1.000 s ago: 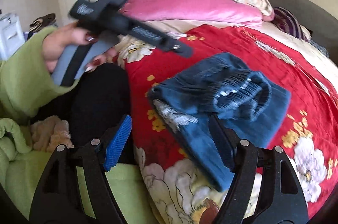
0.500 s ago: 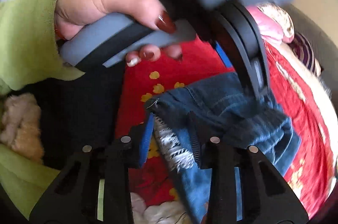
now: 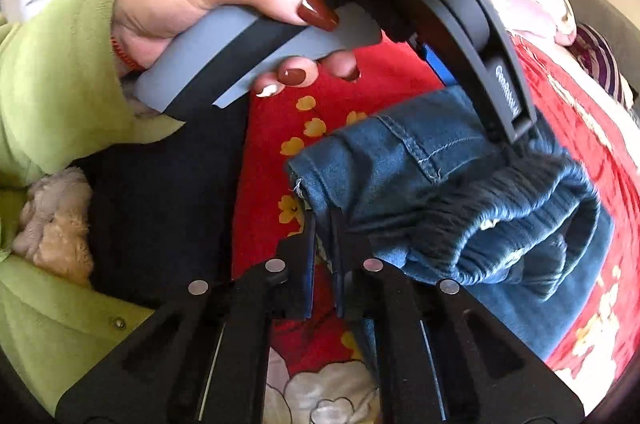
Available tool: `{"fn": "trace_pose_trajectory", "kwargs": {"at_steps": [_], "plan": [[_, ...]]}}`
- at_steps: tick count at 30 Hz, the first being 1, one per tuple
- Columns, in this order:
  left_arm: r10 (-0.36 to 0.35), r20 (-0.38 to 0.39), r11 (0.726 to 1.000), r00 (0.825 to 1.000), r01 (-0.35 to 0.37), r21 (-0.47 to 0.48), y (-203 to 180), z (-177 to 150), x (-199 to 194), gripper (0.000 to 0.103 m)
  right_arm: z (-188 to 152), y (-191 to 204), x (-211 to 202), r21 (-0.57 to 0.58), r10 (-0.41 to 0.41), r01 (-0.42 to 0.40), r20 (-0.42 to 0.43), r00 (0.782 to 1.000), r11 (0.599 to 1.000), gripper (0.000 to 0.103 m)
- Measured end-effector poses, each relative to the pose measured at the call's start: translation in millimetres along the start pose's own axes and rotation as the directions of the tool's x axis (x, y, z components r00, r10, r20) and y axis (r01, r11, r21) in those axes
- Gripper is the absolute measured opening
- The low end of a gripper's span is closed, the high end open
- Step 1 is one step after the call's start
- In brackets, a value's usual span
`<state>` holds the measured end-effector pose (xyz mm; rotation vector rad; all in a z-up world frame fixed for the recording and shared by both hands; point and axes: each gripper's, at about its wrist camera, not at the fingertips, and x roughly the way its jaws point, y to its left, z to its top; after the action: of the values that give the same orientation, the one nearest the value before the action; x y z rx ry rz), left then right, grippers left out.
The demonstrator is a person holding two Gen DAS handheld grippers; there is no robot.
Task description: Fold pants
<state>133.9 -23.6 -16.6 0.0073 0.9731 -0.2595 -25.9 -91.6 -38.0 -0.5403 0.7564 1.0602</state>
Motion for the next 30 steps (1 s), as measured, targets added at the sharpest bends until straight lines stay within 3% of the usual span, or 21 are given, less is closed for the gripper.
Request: {"fn": "trace_pose_trajectory", "kwargs": {"at_steps": [11, 18, 21, 23, 30], "plan": [[0.006, 0.008, 1.0, 1.0, -0.006, 0.004, -0.5, -1.4, -3.8, 0.057, 0.7, -2.2, -18.7, 0.086, -0.007, 0.004, 0.044, 0.999, 0.996, 0.01], [0.017, 0.012, 1.0, 1.0, -0.017, 0.006, -2.2, -1.7, -10.3, 0.057, 0.2, -2.3, -55.7, 0.162, 0.063, -0.083, 0.127, 0.99, 0.983, 0.027], [0.02, 0.021, 1.0, 1.0, -0.02, 0.013, -5.3, -1.0, -17.2, 0.057, -0.6, -6.1, -74.1, 0.185, 0.032, -0.063, 0.165, 0.986, 0.981, 0.035], [0.026, 0.032, 1.0, 0.999, -0.026, 0.016, -7.6, -0.2, -22.3, 0.065, -0.6, -9.6, -85.1, 0.199, 0.006, -0.043, 0.183, 0.983, 0.979, 0.038], [0.046, 0.085, 0.998, 0.995, -0.049, 0.031, -15.7, 0.1, -49.2, 0.065, 1.1, -17.2, -113.6, 0.247, -0.099, 0.039, 0.237, 0.966, 0.968, 0.059]]}}
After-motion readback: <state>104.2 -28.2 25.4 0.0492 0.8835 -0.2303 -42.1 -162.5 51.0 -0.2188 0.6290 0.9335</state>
